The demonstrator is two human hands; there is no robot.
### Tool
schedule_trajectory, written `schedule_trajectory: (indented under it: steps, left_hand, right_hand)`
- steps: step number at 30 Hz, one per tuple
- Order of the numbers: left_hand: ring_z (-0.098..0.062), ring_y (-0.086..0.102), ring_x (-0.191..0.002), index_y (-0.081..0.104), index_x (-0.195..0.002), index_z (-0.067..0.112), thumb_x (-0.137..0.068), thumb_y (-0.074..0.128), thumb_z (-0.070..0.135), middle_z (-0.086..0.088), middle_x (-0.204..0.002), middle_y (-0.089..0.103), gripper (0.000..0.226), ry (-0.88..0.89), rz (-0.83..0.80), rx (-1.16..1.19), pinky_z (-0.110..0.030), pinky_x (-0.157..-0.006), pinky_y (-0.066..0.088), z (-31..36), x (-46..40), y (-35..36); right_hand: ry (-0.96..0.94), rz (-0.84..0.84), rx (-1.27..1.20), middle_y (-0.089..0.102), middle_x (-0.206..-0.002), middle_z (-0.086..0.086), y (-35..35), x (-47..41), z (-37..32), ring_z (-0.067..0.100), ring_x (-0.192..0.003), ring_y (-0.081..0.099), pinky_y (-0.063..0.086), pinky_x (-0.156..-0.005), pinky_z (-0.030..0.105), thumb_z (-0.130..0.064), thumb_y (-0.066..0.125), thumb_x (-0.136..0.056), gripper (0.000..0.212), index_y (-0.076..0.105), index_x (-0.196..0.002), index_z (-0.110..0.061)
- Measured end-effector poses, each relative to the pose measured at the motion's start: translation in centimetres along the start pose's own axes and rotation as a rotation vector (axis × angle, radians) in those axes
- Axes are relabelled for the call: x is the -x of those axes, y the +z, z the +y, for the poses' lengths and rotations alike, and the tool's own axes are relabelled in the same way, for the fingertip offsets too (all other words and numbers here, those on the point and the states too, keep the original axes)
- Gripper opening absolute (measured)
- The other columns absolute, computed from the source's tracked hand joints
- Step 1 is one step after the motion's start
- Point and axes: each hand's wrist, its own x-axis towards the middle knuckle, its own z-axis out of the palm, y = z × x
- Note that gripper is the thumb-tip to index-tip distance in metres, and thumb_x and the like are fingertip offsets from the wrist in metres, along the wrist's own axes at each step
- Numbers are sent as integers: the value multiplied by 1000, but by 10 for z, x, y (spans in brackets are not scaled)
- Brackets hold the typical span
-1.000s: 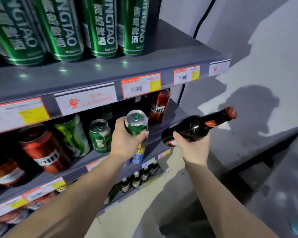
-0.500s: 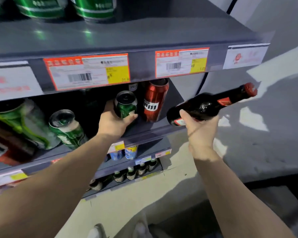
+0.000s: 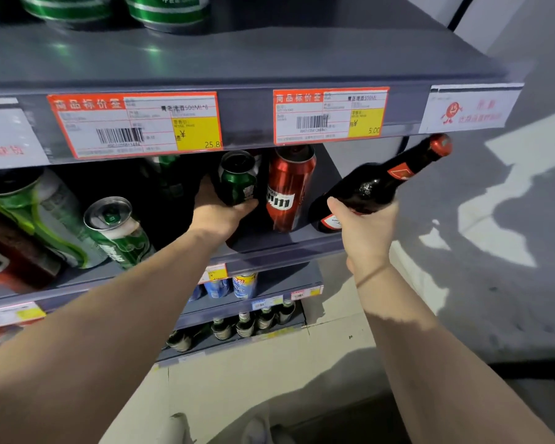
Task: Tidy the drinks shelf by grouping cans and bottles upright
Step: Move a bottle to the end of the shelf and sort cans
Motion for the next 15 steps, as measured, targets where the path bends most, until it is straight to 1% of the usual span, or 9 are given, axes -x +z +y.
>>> schedule_trajectory:
  steps: [2,4,5,6,8,10,12,13,15]
  left_hand:
    - [-18,54,-122,42,-140,18,-62,85,40,1,-129,55,91,68,107,-1,-34,-106,43,-10,18,-1]
    - [-23,53,-121,44,-138,16,-64,82,39,3,-123,51,86,177,200,-39,-40,-104,45,-8,47,3]
    - [-24,53,-119,47,-135,13,-66,83,37,2,-120,52,81,218,212,-30,-40,-102,46,-2,59,8]
    - [-23,54,-117,50,-133,12,-68,84,36,-1,-119,54,77,259,197,-16,-40,-100,47,6,67,13]
    - [-19,57,-116,54,-130,13,-68,84,37,-3,-120,61,73,303,131,14,-36,-99,47,32,74,25]
    - [-15,61,-105,57,-120,17,-69,84,37,0,-113,66,60,287,55,34,-29,-93,48,53,70,35]
    - [-20,62,-90,58,-101,17,-74,82,37,-5,-98,68,41,165,-5,2,-28,-82,49,69,64,45]
    - [-22,64,-89,57,-100,14,-77,80,39,-8,-95,69,41,96,-22,-34,-30,-80,50,73,60,51]
    - [-27,66,-98,53,-113,9,-77,79,41,-10,-104,69,55,51,-10,-65,-31,-84,51,75,52,58]
  right_hand:
    - [4,-44,53,66,-108,-9,0,-5,-1,-1,-96,63,49,-82,16,-17,87,-61,72,52,-123,-21]
    - [3,-86,102,67,-105,-10,0,-8,-1,-1,-92,64,51,-83,20,-20,86,-60,70,53,-121,-22]
    - [0,-101,121,67,-103,-11,0,-9,-2,-4,-87,64,51,-80,18,-20,86,-60,70,53,-121,-21]
    - [1,-114,130,66,-100,-12,0,-9,-3,-9,-80,64,51,-74,12,-18,86,-61,69,52,-122,-20]
    - [-4,-135,122,63,-96,-12,-1,-9,-3,-18,-64,60,43,-55,0,-10,85,-66,67,51,-124,-14]
    - [-14,-147,117,62,-94,-11,-4,-8,-2,-21,-59,57,39,-50,-1,-5,83,-69,65,50,-125,-10]
    - [-39,-159,153,63,-94,-12,-5,-9,-2,-18,-64,60,44,-57,1,-9,84,-69,66,49,-125,-12]
    - [-45,-167,172,64,-96,-12,-6,-10,-2,-14,-72,63,50,-67,6,-13,85,-67,67,50,-124,-15]
    - [-43,-186,203,65,-101,-13,-5,-12,-2,-3,-91,64,54,-89,27,-21,87,-61,71,50,-122,-21]
